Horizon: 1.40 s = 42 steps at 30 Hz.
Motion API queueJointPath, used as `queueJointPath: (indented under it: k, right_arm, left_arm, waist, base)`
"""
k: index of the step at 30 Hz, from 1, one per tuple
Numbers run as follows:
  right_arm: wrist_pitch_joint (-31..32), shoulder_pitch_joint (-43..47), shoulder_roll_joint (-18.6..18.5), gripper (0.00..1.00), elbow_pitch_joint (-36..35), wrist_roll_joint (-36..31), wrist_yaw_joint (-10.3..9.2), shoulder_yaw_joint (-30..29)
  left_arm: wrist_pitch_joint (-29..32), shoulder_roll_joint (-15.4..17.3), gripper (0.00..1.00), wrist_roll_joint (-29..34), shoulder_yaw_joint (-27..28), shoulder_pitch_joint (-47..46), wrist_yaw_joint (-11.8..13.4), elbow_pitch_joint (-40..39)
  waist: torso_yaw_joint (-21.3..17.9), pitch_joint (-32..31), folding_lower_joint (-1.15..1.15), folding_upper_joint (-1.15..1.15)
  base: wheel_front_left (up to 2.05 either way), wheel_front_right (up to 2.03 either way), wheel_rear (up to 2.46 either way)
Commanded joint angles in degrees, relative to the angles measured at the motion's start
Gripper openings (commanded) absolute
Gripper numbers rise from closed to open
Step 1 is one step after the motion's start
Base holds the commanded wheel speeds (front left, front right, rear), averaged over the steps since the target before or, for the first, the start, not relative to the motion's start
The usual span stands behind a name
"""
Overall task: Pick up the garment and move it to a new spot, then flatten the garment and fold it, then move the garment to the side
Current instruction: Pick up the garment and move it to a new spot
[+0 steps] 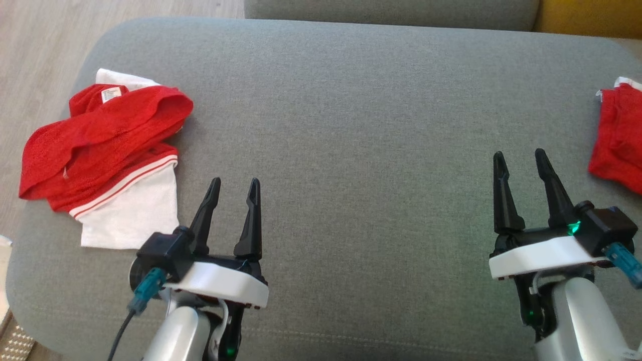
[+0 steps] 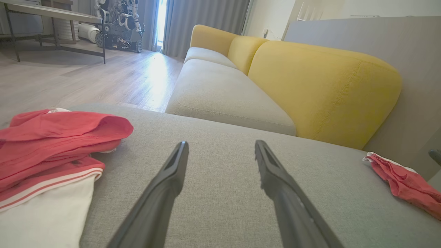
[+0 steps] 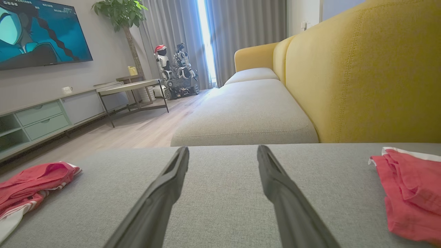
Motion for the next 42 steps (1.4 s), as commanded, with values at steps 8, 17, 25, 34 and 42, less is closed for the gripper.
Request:
queueJointPath:
  k: [8, 17, 25, 34, 42]
  right_arm:
    - [-0.1, -1.0, 0.1, 1.0, -2.5, 0.3, -0.03, 1.6]
    - [0.6, -0.9, 0.1, 1.0, -3.0, 0.8, -0.03, 3.8]
    - [1.8, -2.1, 0.1, 1.0, -3.6, 0.4, -0.03, 6.5]
    - [2.6, -1.5, 0.1, 1.0, -4.3, 0.1, -0.03, 7.6]
    - [3.3, -3.5, -0.2, 1.0, -2.9, 0.7, -0.03, 10.5]
  left_arm:
    - [-0.3, 0.1, 1.0, -0.1, 1.5, -1.7, 0.1, -2.3]
    - [-0.3, 0.1, 1.0, -1.0, 2.9, -2.2, 0.9, -3.1]
    - [-0.3, 0.1, 1.0, -1.6, 3.9, -2.3, 1.3, -4.3]
    - [-0.3, 0.1, 1.0, -2.0, 4.6, -0.2, 2.7, -6.7]
    - [-0.3, 0.1, 1.0, -2.2, 6.2, 1.1, 4.1, -8.9]
  waist:
    - [1.1, 0.1, 0.0, 0.0]
    - [7.8, 0.5, 0.0, 0.0]
    - [16.5, 1.2, 0.0, 0.0]
    - [22.7, 1.0, 0.0, 0.0]
    - [23.0, 1.5, 0.0, 0.0]
  base:
    - [0.0, 0.0, 0.0]
    - [0.0, 0.0, 0.0]
    - [0.0, 0.0, 0.0]
    - [0.0, 0.0, 0.0]
    - [0.0, 0.0, 0.0]
